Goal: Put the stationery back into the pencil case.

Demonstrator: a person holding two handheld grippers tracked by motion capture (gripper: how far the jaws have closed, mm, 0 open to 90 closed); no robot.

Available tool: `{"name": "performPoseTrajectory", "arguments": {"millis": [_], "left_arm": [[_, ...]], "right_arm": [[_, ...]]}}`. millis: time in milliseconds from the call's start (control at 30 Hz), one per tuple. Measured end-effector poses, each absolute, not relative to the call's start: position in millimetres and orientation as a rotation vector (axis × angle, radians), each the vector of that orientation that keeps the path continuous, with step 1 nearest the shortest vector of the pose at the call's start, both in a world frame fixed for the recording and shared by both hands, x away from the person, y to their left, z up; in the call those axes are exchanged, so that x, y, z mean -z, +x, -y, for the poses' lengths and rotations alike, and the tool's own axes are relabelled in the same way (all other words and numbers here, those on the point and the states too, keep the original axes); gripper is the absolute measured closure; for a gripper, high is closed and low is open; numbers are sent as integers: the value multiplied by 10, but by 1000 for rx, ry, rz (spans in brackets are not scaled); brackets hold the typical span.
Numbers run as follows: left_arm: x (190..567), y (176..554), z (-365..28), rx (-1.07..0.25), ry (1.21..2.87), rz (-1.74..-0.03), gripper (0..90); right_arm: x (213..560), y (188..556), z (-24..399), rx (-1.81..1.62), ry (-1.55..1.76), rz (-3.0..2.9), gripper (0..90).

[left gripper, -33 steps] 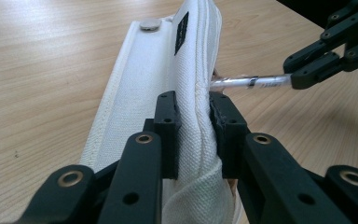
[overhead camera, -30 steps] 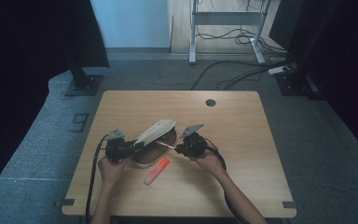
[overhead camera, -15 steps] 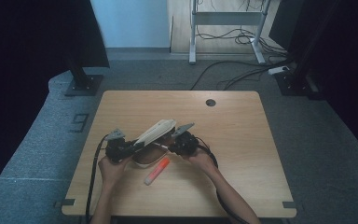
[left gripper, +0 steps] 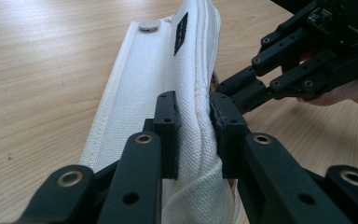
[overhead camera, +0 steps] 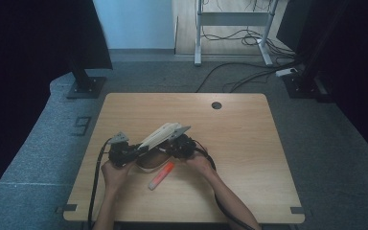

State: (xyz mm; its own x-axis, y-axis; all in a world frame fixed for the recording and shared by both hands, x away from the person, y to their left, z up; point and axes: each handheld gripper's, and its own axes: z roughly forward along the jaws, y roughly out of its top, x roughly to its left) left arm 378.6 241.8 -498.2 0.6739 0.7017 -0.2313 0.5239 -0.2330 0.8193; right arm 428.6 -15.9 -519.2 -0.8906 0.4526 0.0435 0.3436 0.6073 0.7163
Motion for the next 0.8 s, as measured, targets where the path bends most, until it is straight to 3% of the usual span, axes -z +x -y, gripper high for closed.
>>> {"name": "performPoseTrajectory", "arguments": {"millis": [500, 667, 800], "left_arm": [[4996, 3798, -2429, -220, 1904, -966, 747], [4998, 3802, -2436, -215, 1901, -967, 746], [4999, 3803, -2435, -215, 1901, -966, 745]], "right_arm": [[5294, 4337, 103, -1123, 657, -2683, 779], [5260, 4342, 127, -1126, 664, -2672, 682], [5228, 4318, 184, -1131, 686, -2656, 653]]}}
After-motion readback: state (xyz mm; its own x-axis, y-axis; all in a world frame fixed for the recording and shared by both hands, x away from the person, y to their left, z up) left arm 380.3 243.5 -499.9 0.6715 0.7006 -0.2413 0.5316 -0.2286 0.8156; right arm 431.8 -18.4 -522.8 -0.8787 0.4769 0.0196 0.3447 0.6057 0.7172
